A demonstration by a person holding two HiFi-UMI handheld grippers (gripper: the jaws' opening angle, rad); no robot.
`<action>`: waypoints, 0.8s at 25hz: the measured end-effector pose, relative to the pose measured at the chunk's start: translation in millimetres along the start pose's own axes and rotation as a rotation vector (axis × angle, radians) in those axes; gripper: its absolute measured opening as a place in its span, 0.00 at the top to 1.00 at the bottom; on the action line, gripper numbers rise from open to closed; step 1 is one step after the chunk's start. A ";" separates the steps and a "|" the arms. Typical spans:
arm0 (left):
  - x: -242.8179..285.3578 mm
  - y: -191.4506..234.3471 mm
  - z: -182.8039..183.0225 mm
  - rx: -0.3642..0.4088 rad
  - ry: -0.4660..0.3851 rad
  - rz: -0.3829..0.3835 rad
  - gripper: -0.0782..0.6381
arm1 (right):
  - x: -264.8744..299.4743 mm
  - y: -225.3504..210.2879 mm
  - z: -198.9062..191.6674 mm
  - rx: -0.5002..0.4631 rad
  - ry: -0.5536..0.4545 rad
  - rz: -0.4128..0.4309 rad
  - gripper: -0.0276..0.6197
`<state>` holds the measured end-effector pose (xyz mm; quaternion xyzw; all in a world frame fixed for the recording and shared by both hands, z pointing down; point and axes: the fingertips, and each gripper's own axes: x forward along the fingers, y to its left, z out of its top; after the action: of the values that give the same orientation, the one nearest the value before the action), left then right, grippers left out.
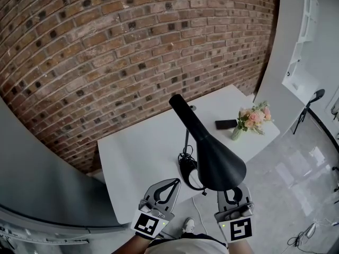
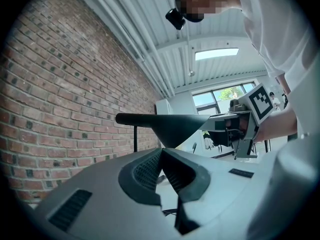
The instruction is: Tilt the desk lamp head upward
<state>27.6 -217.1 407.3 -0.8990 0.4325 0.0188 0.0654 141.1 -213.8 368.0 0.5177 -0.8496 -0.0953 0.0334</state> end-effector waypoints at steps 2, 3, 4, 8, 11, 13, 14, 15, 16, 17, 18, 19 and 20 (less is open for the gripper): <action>-0.2 -0.8 0.8 0.000 -0.004 -0.001 0.88 | -0.2 -1.7 1.3 0.012 -0.001 -0.002 0.94; -0.3 -1.6 1.1 0.001 -0.006 -0.003 0.88 | -0.4 -2.5 2.0 0.017 -0.004 -0.003 0.94; -0.5 -2.3 1.1 0.001 -0.007 -0.003 0.88 | -0.8 -3.0 3.1 0.017 -0.008 -0.003 0.94; -1.4 -3.6 0.8 -0.003 -0.003 -0.004 0.88 | -1.7 -3.8 9.6 0.009 -0.023 -0.009 0.94; -2.1 -4.8 3.0 0.001 -0.008 -0.006 0.88 | -2.2 -5.1 13.5 0.015 -0.030 -0.012 0.94; -3.3 -5.6 4.0 0.001 -0.009 -0.007 0.88 | -2.8 -5.0 14.8 0.018 -0.031 -0.014 0.94; -4.0 -6.0 4.1 0.001 -0.008 -0.007 0.88 | -3.2 -4.6 15.5 0.017 -0.032 -0.015 0.94; -4.6 -6.3 4.1 0.000 -0.007 -0.007 0.88 | -3.7 -4.2 16.3 0.017 -0.033 -0.016 0.94; -5.1 -6.4 4.2 0.000 -0.007 -0.008 0.88 | -3.9 -4.0 17.4 0.017 -0.035 -0.018 0.94; -5.5 -6.3 4.9 0.000 -0.008 -0.008 0.88 | -3.8 -3.9 18.8 0.018 -0.037 -0.018 0.94; -5.6 -6.1 5.7 0.002 -0.010 -0.008 0.88 | -3.4 -4.0 20.4 0.018 -0.041 -0.019 0.94; -5.6 -6.1 6.3 0.003 -0.011 -0.009 0.88 | -3.0 -4.3 22.2 0.018 -0.046 -0.020 0.94; -5.4 -6.2 6.8 0.004 -0.012 -0.010 0.88 | -2.6 -4.5 23.8 0.017 -0.051 -0.020 0.94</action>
<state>29.3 -208.2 401.6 -0.9009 0.4276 0.0230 0.0701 142.5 -210.4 343.9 0.5240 -0.8456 -0.1016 0.0066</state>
